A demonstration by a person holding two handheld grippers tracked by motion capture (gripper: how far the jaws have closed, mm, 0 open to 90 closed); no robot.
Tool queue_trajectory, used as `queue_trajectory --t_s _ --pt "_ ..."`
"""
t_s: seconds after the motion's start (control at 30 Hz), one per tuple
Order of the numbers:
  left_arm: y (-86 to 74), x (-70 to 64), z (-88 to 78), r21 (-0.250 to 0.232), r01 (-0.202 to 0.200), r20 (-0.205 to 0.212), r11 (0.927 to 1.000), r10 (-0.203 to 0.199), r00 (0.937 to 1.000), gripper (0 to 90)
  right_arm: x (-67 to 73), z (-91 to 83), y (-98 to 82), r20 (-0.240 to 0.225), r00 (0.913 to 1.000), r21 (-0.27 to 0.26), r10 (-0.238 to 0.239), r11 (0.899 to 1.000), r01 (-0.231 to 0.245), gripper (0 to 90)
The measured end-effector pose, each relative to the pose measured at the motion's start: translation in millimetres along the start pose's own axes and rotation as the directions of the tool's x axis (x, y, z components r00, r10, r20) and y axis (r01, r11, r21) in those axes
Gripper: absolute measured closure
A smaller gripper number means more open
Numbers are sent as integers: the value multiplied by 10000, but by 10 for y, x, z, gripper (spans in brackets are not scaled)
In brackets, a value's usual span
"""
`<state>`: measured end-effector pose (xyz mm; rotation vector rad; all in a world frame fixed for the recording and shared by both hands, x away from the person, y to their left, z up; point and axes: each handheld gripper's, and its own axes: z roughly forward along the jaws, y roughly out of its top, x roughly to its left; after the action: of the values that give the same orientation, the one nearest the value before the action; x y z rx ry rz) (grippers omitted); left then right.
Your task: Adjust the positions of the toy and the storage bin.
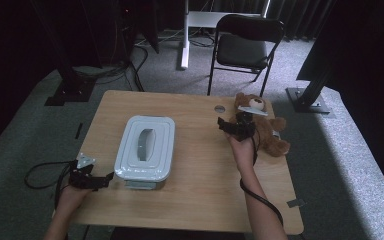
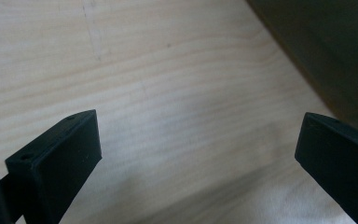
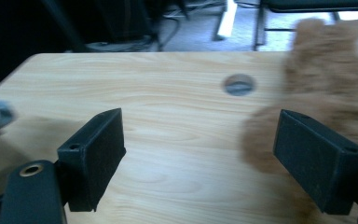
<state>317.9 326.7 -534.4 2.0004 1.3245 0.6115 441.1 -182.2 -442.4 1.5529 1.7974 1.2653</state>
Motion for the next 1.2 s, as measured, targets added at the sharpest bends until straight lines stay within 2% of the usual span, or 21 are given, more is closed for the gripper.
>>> queue_trajectory --t_s 0.07,0.13,0.23,0.27,0.43,0.5,0.53,0.57,0.6,0.67,0.7,0.77,0.8,0.87,0.9,0.97,1.07,1.17,1.2 --pt "18 1 10 -33 4 25 10000 -4 10000 9 33 19 -12 -41 9999 64 -93 9999 93 156" --pt "49 -5 39 -16 -56 56 10000 56 10000 9 145 101 -71 -173 9991 180 -375 9991 378 151" --pt "73 -11 62 -32 -74 95 10000 75 9999 9 194 157 -108 -268 9986 351 -464 9983 473 151" --pt "82 -15 73 -43 -77 115 10000 78 9999 9 239 214 -151 -536 9977 507 -411 9978 438 151" --pt "144 -39 137 -80 -205 173 9998 206 9996 9 359 328 -243 -827 9944 720 -656 9948 717 129" --pt "172 -50 167 -52 -225 125 9997 226 9997 9 447 415 -318 -1129 9886 1009 -997 9887 1113 119" --pt "194 -70 191 -10 -388 -167 9992 388 9991 9 478 442 -345 -1255 9860 1094 -1094 9863 1233 119" --pt "210 -81 202 46 -579 -283 9983 580 9979 9 504 462 -365 -1298 9845 1147 -1180 9844 1331 119" --pt "210 -81 202 46 -579 -283 9983 580 9979 9 551 492 -402 -1399 9806 1208 -1373 9806 1545 119" --pt "236 -87 224 -12 -518 -147 9987 518 9986 9 580 511 -424 -1477 9783 1319 -1454 9774 1652 119" --pt "252 -89 235 5 -517 -88 9987 517 9986 9 661 582 -487 -1596 9733 1622 -1652 9681 1909 119" --pt "269 -89 243 56 -600 -109 9982 600 9981 9 661 582 -487 -1596 9733 1622 -1652 9681 1909 119" --pt "302 -98 261 117 -649 -159 9978 651 9978 8 744 658 -566 -1806 9696 1793 -1652 9638 1976 119" --pt "326 -121 266 107 -840 -296 9964 842 9960 8 770 680 -591 -1837 9684 1824 -1684 9623 2019 120" --pt "336 -133 267 89 -843 -224 9964 844 9962 8 813 725 -638 -1868 9669 1981 -1741 9573 2107 121" --pt "351 -155 275 78 -872 -127 9962 873 9961 9 830 745 -660 -1902 9662 2040 -1737 9557 2120 121" --pt "375 -197 287 128 -996 15 9949 996 9950 9 880 810 -719 -1955 9612 2231 -1944 9456 2366 120" --pt "389 -255 273 5 -1051 110 9945 1051 9944 9 884 822 -731 -1996 9605 2259 -1939 9447 2376 120" --pt "392 -278 272 11 -1100 115 9939 1100 9939 9 881 827 -739 -2108 9579 2235 -1951 9443 2415 125"
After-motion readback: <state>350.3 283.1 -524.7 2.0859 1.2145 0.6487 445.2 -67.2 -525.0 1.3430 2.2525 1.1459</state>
